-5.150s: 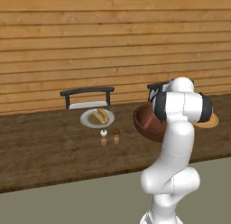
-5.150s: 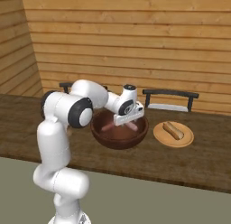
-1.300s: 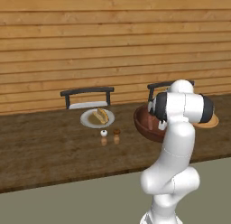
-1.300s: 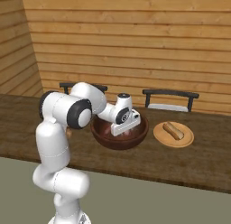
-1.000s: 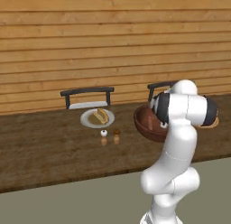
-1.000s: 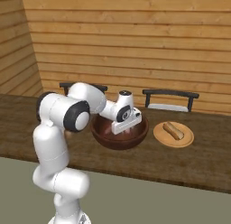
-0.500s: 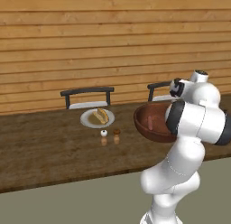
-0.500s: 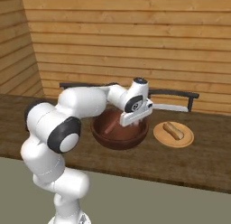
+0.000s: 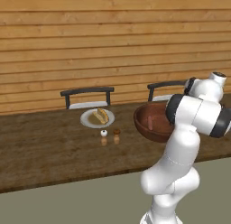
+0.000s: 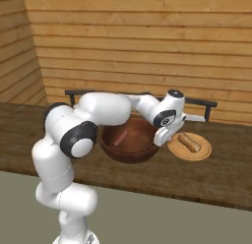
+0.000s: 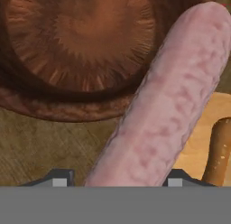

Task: Place one bun and one sausage from the bowl on each plate.

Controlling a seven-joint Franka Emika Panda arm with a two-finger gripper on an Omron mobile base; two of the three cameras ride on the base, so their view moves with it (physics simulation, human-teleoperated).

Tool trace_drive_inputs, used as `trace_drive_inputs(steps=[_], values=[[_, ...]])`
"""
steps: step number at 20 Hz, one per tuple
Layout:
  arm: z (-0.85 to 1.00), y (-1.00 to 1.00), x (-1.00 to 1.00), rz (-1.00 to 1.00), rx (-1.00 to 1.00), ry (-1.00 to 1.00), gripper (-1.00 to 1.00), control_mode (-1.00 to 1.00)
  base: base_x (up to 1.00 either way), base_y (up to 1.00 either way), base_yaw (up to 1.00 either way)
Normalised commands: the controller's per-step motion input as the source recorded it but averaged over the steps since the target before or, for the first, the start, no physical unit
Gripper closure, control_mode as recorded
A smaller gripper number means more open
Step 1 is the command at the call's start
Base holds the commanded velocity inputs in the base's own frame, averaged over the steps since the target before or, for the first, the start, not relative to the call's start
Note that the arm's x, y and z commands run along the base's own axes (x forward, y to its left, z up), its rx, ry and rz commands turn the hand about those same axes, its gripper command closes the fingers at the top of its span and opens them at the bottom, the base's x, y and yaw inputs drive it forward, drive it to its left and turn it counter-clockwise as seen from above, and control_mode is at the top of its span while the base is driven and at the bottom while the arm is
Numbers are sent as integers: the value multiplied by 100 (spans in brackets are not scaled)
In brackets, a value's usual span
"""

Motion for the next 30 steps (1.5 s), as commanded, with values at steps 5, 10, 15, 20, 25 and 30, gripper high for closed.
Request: trace_drive_inputs(steps=[5,10,15,20,25,30], values=[[7,-60,-2,16,0,0,100,-100,0,0,0],[-56,-1,22,3,-8,15,100,-100,0,0,0],[-31,1,15,0,-2,2,100,-100,0,0,0],[-28,-1,44,-3,0,0,100,-100,0,0,0],[-16,-21,11,-5,0,0,100,-100,0,0,0],[-18,-15,0,-2,0,0,100,-100,0,0,0]])
